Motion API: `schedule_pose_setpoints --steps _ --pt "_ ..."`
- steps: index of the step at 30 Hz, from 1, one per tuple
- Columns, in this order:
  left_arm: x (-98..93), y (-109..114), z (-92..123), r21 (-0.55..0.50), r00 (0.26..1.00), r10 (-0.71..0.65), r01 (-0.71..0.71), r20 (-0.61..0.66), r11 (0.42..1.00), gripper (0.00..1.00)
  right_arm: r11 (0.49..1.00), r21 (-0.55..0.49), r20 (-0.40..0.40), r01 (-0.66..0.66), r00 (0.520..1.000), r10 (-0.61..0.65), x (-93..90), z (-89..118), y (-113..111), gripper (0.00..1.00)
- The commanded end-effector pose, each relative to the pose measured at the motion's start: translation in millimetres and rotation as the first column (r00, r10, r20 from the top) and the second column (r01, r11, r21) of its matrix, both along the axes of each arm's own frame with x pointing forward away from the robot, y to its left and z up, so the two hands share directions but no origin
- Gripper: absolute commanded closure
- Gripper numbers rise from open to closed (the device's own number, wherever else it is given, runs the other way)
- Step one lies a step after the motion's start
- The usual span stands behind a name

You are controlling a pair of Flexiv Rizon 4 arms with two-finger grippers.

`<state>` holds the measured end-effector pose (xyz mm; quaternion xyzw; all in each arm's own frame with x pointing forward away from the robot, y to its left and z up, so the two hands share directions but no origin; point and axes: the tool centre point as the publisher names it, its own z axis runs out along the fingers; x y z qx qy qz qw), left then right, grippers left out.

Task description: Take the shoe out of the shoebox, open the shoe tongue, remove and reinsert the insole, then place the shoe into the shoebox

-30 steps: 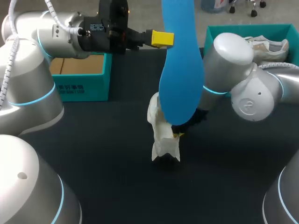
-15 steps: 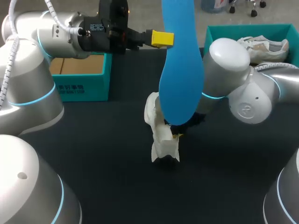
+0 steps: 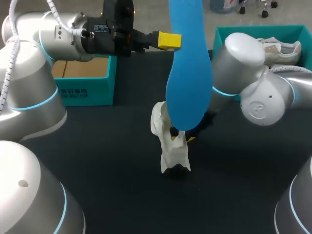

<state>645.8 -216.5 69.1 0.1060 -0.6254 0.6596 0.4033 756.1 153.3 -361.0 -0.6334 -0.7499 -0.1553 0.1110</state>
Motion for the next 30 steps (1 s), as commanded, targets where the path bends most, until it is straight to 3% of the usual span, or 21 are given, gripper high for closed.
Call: schedule_pose_setpoints --steps 1,9,12,27,28,30 --pt "-0.4 0 0 0.000 1.000 0.000 0.000 0.000 1.000 1.00 0.985 0.171 -0.042 0.033 0.999 -0.026 -3.3 17 -23 0.00" --pt "-0.4 0 0 0.000 1.000 0.000 0.000 0.000 1.000 1.00 0.917 0.384 -0.065 0.107 0.994 -0.088 19.3 54 -40 0.00" --pt "-0.4 0 0 0.000 1.000 0.000 0.000 0.000 1.000 1.00 0.916 0.387 -0.029 0.105 0.994 -0.102 36.8 70 -48 0.00" --pt "-0.4 0 0 0.000 1.000 0.000 0.000 0.000 1.000 1.00 0.916 0.387 -0.029 0.105 0.994 -0.102 36.8 70 -48 0.00" --pt "-0.4 0 0 0.000 1.000 0.000 0.000 0.000 1.000 1.00 0.868 0.491 -0.030 0.077 0.997 -0.071 42.8 76 -56 0.00" --pt "-0.4 0 0 0.000 1.000 0.000 0.000 0.000 1.000 1.00 0.815 0.579 -0.007 0.023 1.000 -0.023 50.5 84 -66 0.00"
